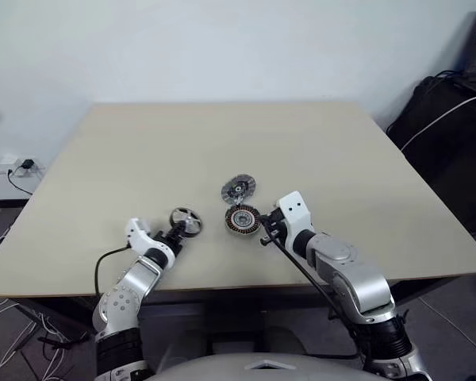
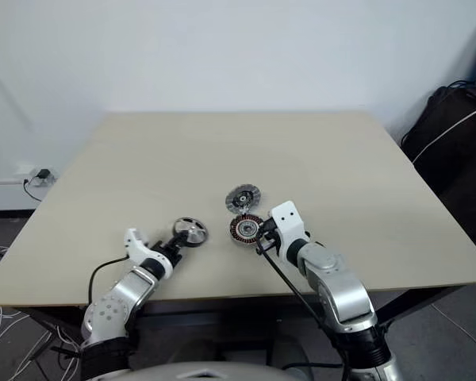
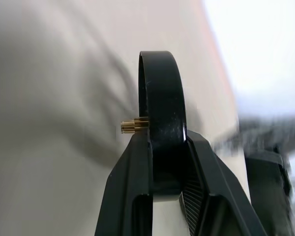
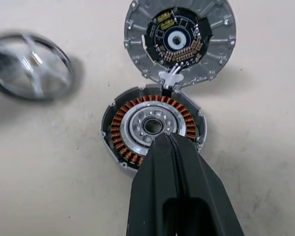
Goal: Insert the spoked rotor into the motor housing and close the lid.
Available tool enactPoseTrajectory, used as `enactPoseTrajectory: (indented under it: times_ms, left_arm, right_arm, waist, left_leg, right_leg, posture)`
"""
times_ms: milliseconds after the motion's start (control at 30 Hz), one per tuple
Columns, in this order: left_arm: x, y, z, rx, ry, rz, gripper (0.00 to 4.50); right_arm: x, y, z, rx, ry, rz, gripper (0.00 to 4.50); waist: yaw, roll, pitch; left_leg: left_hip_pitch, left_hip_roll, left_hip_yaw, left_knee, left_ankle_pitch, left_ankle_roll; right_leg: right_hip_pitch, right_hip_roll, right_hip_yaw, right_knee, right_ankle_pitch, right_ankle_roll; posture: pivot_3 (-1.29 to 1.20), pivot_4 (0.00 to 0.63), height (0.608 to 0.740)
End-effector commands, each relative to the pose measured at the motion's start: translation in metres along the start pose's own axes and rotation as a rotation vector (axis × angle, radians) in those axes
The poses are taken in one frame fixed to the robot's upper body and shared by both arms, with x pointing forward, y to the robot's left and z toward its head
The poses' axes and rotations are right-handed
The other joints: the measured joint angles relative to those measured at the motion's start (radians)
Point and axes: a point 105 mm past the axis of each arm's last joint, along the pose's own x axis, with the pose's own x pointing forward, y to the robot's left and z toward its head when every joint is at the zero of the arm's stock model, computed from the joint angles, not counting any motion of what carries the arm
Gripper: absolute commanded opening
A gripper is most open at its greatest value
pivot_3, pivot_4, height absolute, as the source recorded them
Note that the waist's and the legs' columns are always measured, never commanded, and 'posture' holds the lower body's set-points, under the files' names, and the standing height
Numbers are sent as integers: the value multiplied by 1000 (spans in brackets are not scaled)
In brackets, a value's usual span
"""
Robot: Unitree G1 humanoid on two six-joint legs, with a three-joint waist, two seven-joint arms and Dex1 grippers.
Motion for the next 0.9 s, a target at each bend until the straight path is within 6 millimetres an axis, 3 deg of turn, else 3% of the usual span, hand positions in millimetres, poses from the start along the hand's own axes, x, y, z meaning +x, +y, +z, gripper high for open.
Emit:
enactPoseTrajectory:
  times_ms: [33, 200, 400, 567, 700, 900]
  left_arm:
    - [2, -66, 2, -54, -58, -317, 648]
    - [4, -108, -24, -139, 99, -550, 648]
    - [8, -135, -52, -176, 268, -666, 648]
    - [19, -137, -80, -159, 402, -628, 648]
    - [34, -127, -105, -82, 470, -528, 648]
    - [46, -121, -121, -96, 508, -476, 648]
  right_arm:
    - [-7, 3, 9, -19, -42, 9, 0]
    - [-11, -2, 1, -3, -20, -19, 0]
    - [-18, -8, -5, 9, -6, -52, 0]
    - [-23, -11, -9, 22, 2, -82, 0]
    - [-26, -12, -13, 34, 4, -97, 0]
    - [-29, -11, -12, 40, 1, -109, 0]
  waist:
    - [9, 0, 0]
    - [13, -1, 0]
    - [4, -1, 0]
    - [3, 0, 0]
    - [4, -1, 0]
    - [3, -1, 0]
  left_leg:
    - [-1, -1, 0, 0, 0, 0]
    - [-1, -2, 1, 1, -2, 4]
    - [-1, -1, 2, 1, -2, 4]
    - [0, -1, 2, 2, -2, 5]
    - [0, -1, 2, 2, -2, 5]
    - [0, -1, 2, 2, -2, 5]
  right_leg:
    - [0, -1, 0, 0, 0, 0]
    - [1, -2, -1, -2, 0, 1]
    - [0, 1, -1, -1, 0, 2]
    - [1, 1, -1, -1, -2, 6]
    - [2, 1, -1, -1, -2, 5]
    - [1, 1, -1, -1, 0, 2]
  posture:
    - [0, 0, 740]
    - [0, 0, 740]
    - [0, 0, 740]
    - [0, 0, 740]
    - [0, 0, 740]
    - [0, 0, 740]
